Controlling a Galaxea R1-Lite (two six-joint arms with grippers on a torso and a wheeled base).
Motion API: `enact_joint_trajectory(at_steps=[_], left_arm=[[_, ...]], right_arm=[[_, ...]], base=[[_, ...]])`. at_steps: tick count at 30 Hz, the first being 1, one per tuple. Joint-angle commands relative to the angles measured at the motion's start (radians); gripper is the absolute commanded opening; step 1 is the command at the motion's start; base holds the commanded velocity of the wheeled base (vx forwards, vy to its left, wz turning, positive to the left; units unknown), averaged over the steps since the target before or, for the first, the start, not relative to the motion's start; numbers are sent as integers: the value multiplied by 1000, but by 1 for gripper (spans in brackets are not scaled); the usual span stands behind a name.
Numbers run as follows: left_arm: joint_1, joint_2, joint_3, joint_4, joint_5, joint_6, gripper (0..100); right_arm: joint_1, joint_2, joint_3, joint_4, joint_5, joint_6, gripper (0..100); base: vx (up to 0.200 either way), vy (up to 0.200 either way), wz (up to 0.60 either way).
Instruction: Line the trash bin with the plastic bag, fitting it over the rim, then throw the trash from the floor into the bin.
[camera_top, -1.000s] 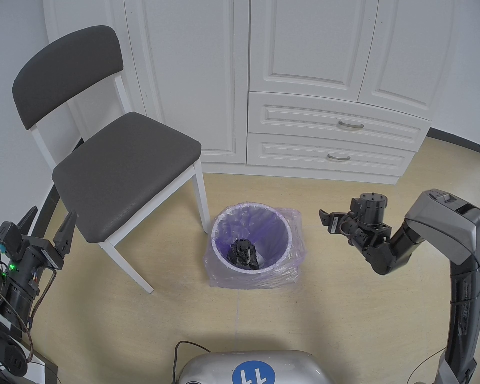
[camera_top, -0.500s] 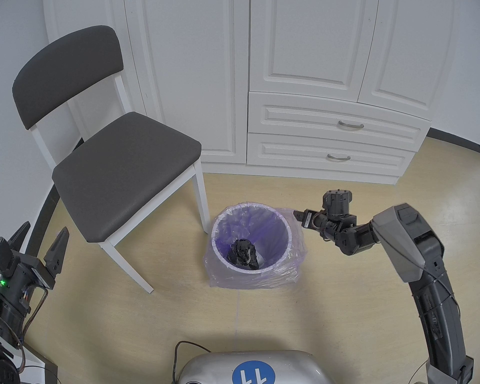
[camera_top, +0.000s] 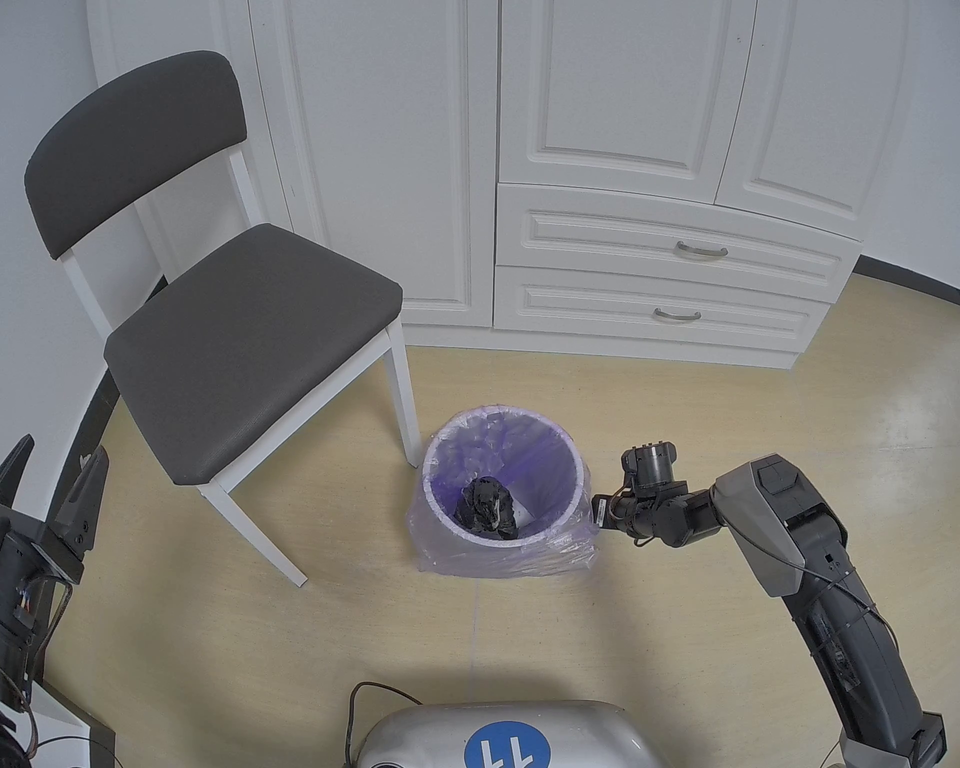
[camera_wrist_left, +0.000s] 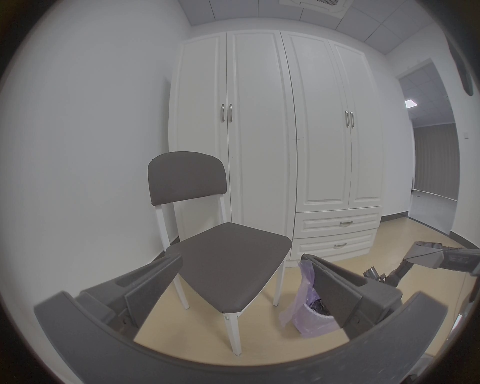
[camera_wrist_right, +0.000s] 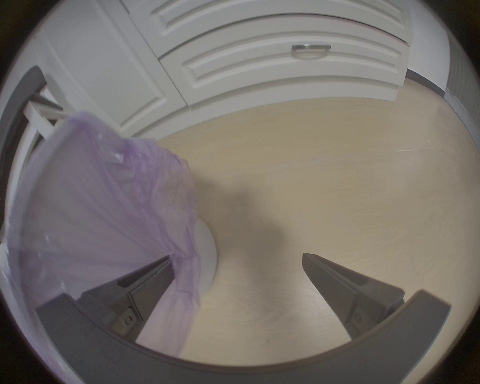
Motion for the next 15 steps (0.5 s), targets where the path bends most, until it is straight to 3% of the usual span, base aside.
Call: enact_joint_trajectory(at_steps=[1, 11, 15], left_arm=[[-1, 6, -5, 0, 0, 0, 100], [-72, 82, -48, 0, 3, -1, 100], [-80, 176, -89, 0, 3, 0, 100]], right_arm=[[0, 14, -1, 23, 0, -11, 100], [-16, -46, -1, -37, -43, 19, 100], [-56, -225, 205, -91, -53, 42, 100]], base=[[0, 0, 0], [0, 0, 0], [0, 0, 0]])
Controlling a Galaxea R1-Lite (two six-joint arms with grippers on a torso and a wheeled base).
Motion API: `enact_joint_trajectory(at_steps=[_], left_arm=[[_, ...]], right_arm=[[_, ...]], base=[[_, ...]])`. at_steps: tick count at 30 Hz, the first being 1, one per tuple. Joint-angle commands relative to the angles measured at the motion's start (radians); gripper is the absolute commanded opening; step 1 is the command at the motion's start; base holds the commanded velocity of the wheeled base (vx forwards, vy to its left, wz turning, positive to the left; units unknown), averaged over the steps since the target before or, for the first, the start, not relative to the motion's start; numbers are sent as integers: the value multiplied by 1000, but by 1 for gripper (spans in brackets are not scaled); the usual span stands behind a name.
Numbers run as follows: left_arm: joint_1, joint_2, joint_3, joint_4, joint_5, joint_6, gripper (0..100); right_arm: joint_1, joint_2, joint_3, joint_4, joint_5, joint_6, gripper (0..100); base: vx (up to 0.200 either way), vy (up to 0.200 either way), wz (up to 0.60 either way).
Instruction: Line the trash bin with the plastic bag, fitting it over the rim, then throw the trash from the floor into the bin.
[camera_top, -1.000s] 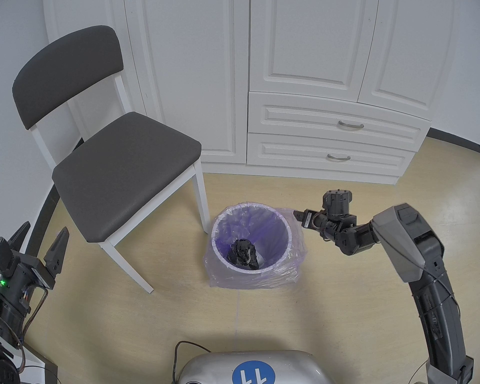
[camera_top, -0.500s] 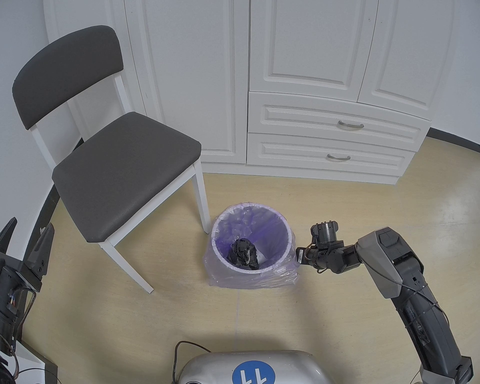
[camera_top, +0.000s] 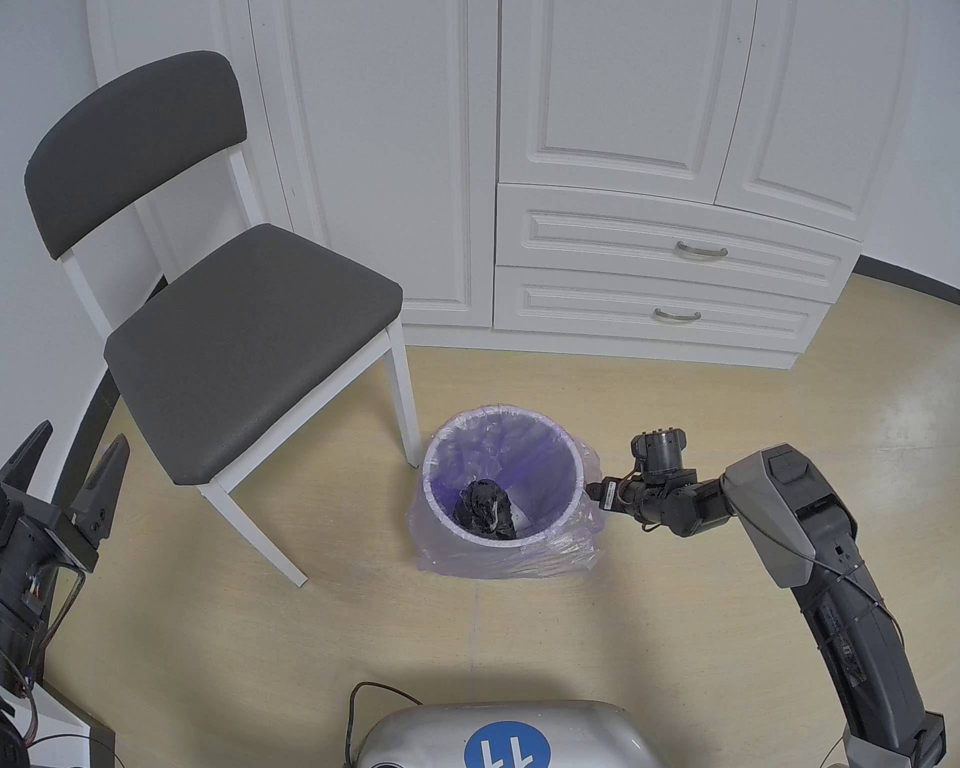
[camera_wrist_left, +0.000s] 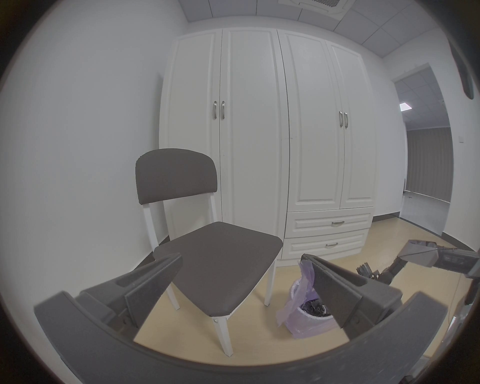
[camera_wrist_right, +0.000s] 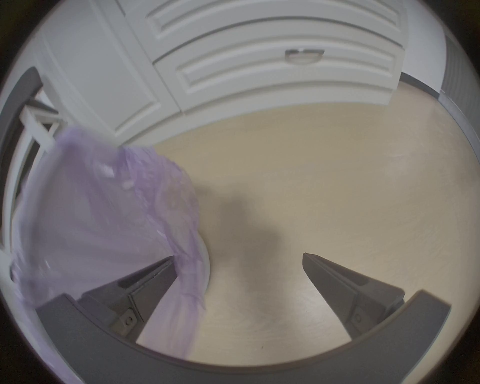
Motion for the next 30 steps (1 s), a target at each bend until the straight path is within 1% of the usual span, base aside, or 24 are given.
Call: enact_joint_trajectory(at_steps=[1, 3, 5, 6, 7, 8, 10, 11, 13, 19, 23, 25, 27, 28, 30], left_arm=[[-19, 144, -54, -2, 1, 1, 100], [-25, 193, -75, -5, 2, 1, 100], [-48, 230, -95, -10, 4, -1, 100], [-51, 236, -97, -10, 4, -2, 100], [-68, 250, -106, -10, 4, -2, 100], [-70, 250, -106, -10, 4, -2, 100], [-97, 245, -104, -10, 7, -2, 100], [-100, 244, -104, -10, 7, -2, 100], [-111, 229, -97, -10, 8, -1, 100], [-111, 218, -72, -10, 8, -2, 100], [-111, 204, -60, -10, 7, -2, 100], [-113, 179, -51, -7, 4, -1, 100], [-111, 173, -46, -7, 2, -1, 100], [-111, 150, -38, -7, 1, -1, 100], [-111, 129, -37, -1, -1, -1, 100]], right_arm=[[-49, -230, 249, -83, -8, 13, 100], [-60, -302, 380, -174, 11, 7, 100], [-63, -364, 505, -287, 35, -1, 100], [-63, -370, 519, -302, 37, -1, 100], [-63, -402, 588, -378, 40, -14, 100], [-63, -406, 597, -388, 40, -17, 100], [-57, -460, 677, -451, 34, -33, 100], [-55, -468, 686, -454, 32, -33, 100], [-46, -541, 760, -463, 29, -34, 100], [-11, -696, 930, -465, 20, -34, 100], [14, -782, 1021, -465, -55, -36, 100], [34, -882, 1107, -479, -107, -42, 100], [38, -914, 1133, -485, -115, -48, 100], [48, -1005, 1197, -502, -124, -71, 100], [51, -1089, 1249, -519, -136, -96, 100]], base=[[0, 0, 0], [0, 0, 0], [0, 0, 0], [0, 0, 0], [0, 0, 0], [0, 0, 0], [0, 0, 0], [0, 0, 0], [0, 0, 0], [0, 0, 0], [0, 0, 0], [0, 0, 0], [0, 0, 0], [0, 0, 0], [0, 0, 0]])
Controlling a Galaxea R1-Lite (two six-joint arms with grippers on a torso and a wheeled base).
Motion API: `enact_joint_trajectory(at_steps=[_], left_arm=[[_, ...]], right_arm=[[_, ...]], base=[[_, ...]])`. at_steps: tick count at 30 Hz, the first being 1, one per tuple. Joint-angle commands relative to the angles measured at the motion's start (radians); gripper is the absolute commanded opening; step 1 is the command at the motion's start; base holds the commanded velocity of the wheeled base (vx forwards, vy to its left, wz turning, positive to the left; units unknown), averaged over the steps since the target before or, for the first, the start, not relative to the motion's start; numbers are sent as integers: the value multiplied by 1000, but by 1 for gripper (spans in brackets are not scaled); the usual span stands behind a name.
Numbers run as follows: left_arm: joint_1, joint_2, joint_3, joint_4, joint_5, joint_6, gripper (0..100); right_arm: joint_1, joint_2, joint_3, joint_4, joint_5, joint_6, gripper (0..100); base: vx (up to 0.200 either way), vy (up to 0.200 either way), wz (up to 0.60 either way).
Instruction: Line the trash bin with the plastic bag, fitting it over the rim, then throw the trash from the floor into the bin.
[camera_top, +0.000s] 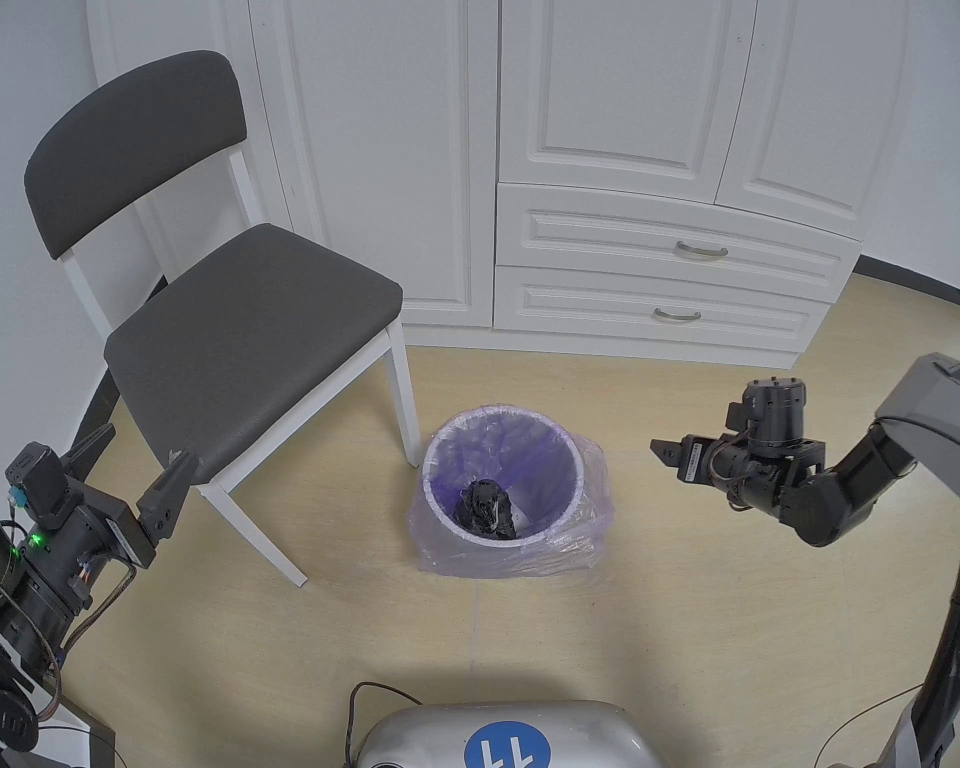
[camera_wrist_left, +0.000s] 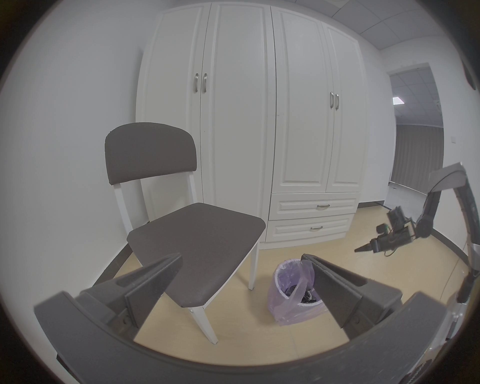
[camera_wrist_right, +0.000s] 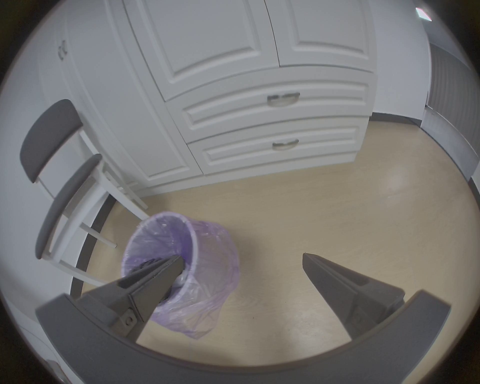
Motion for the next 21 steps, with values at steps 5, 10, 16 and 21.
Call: enact_joint_trajectory(at_steps=[5, 10, 16, 21], left_arm=[[-1, -100, 15, 10, -2, 1, 100], [10, -168, 13, 13, 7, -4, 100], [57, -218, 3, 24, 10, -5, 100], [109, -298, -14, 33, 19, -1, 100]], right_arm=[[42, -452, 247, -73, -136, -91, 100], [42, -687, 347, -92, -228, -142, 100], [30, -872, 397, -123, -310, -137, 100], [12, -1122, 492, -122, -424, -129, 100]], base=[[0, 0, 0], [0, 0, 0], [0, 0, 0], [0, 0, 0]])
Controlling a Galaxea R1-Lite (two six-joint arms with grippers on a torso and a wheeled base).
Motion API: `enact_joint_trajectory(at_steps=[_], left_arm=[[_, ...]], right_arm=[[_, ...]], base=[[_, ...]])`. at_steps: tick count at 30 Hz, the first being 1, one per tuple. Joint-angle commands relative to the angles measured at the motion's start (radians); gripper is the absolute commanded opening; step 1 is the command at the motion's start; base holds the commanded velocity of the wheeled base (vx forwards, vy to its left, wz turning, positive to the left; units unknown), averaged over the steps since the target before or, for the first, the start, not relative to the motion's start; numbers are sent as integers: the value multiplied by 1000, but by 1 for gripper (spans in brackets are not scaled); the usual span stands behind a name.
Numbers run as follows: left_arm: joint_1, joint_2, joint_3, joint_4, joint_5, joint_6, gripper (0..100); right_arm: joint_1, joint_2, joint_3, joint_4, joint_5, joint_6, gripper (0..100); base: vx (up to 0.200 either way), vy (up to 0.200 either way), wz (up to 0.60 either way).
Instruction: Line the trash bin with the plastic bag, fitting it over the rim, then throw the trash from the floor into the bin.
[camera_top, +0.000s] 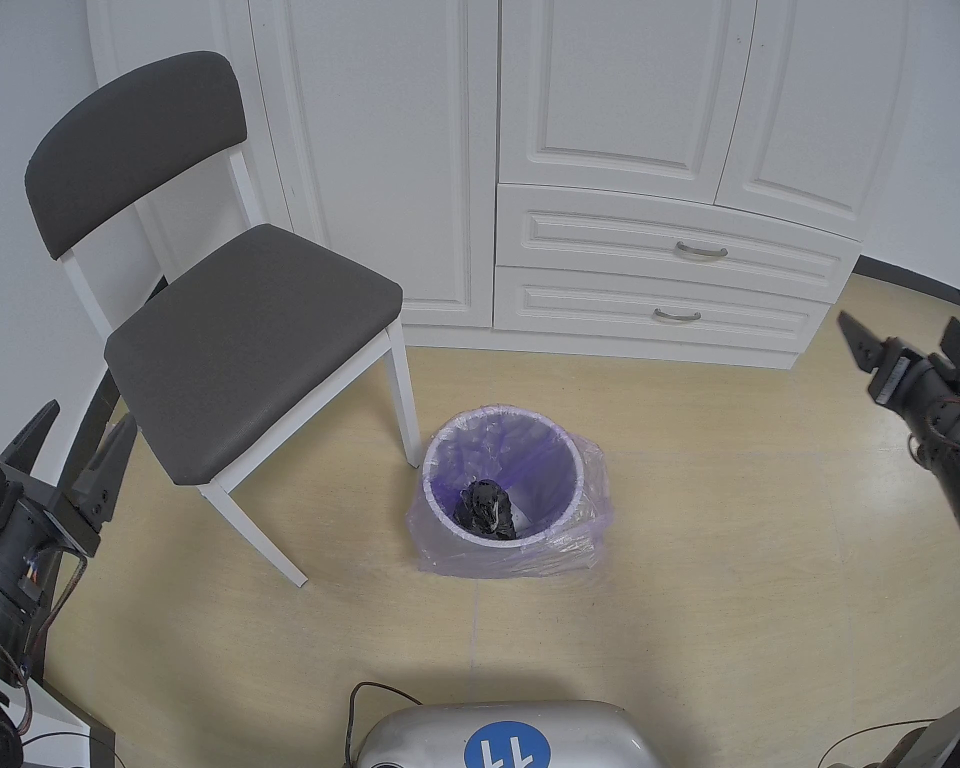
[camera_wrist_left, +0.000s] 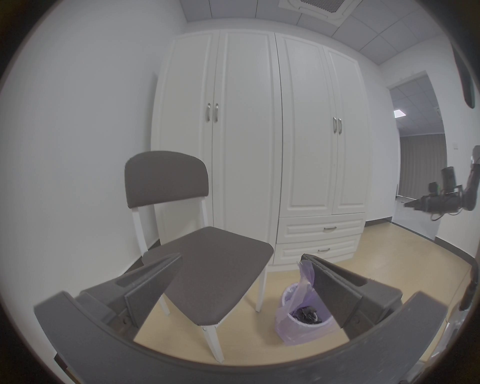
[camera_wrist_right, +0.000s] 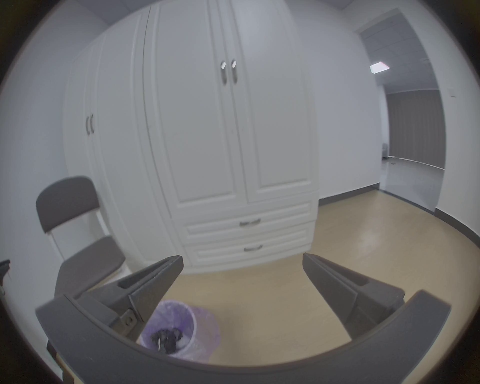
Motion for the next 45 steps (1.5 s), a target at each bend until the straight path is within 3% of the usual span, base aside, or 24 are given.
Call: enact_joint_trajectory(at_steps=[1, 5, 8, 10, 11, 13, 15, 16, 17, 20, 23, 30, 34, 40, 45], left_arm=[[74, -137, -24, 19, 16, 4, 100], [117, -207, -58, 108, 29, 4, 100], [140, -335, -121, 303, 30, 1, 100], [140, -339, -124, 312, 30, -1, 100], [142, -451, -167, 472, 55, -1, 100], [140, -499, -185, 544, 67, -1, 100], [140, -620, -228, 726, 76, -2, 100], [140, -626, -230, 735, 76, -2, 100], [140, -698, -250, 838, 76, -4, 100], [142, -778, -265, 944, 78, -4, 100], [145, -820, -262, 992, 78, -4, 100], [145, -864, -251, 1005, 78, -1, 100], [142, -896, -247, 1050, 75, 1, 100], [145, -958, -215, 1093, 70, 2, 100], [172, -1005, -152, 1107, 66, 2, 100]], right_arm=[[-40, -361, 142, 0, -99, -2, 100], [-118, -505, 231, 4, -101, -5, 100], [-181, -658, 311, 33, -102, -11, 100], [-182, -664, 311, 36, -102, -11, 100], [-213, -786, 316, 131, -90, -16, 100], [-225, -838, 309, 190, -89, -17, 100], [-251, -988, 286, 360, -61, -40, 100], [-253, -997, 286, 368, -60, -42, 100], [-271, -1095, 271, 480, -26, -58, 100], [-303, -1226, 234, 653, 26, -65, 100], [-293, -1296, 202, 796, 43, -60, 100], [-291, -1296, 207, 799, 65, -65, 100], [-291, -1296, 220, 796, 137, -77, 100], [-293, -1296, 228, 796, 192, -91, 100], [-293, -1296, 267, 786, 198, -121, 100]], base=[[0, 0, 0], [0, 0, 0], [0, 0, 0], [0, 0, 0], [0, 0, 0], [0, 0, 0], [0, 0, 0], [0, 0, 0], [0, 0, 0], [0, 0, 0], [0, 0, 0], [0, 0, 0], [0, 0, 0], [0, 0, 0], [0, 0, 0]])
